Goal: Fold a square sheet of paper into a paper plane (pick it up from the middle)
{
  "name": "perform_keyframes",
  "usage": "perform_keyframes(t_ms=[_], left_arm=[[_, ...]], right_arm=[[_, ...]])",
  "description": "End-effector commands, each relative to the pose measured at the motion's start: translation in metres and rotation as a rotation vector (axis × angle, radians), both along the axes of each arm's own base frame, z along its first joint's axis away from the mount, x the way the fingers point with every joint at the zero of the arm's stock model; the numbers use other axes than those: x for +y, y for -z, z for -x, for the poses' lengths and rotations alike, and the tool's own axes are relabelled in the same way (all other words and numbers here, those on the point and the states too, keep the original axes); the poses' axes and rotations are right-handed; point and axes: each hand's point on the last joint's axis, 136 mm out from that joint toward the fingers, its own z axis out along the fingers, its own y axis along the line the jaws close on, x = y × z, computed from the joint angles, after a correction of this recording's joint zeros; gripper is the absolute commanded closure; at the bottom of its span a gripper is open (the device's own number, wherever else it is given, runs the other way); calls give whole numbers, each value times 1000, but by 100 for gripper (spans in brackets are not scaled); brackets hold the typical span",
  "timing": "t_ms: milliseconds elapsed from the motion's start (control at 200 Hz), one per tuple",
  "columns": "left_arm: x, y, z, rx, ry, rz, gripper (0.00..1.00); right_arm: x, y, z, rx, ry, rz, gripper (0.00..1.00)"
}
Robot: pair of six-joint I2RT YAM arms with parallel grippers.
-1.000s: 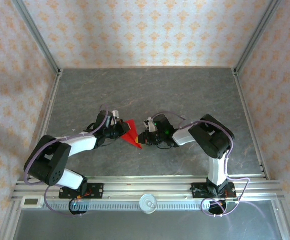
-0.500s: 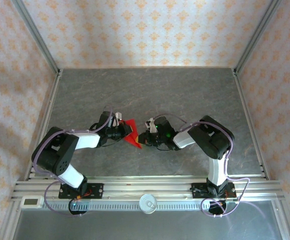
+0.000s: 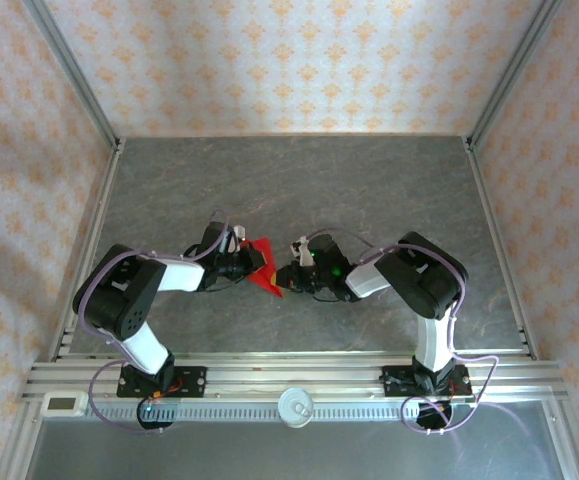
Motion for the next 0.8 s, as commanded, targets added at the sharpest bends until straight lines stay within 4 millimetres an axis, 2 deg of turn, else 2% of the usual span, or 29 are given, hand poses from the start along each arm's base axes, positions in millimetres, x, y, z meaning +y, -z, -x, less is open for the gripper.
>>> perform_keyframes(t_ms=[0,555,796], left_arm=[[3,2,-9,-30,1,-19,95],[-4,-1,-11,-54,48,-7,94],[0,16,-7,-3,66,-65,94]], right_arm=[[-10,26,5,34,35,95,100],[-18,40,9,35,42,174,100],[-20,41,10,38,46,178,100]])
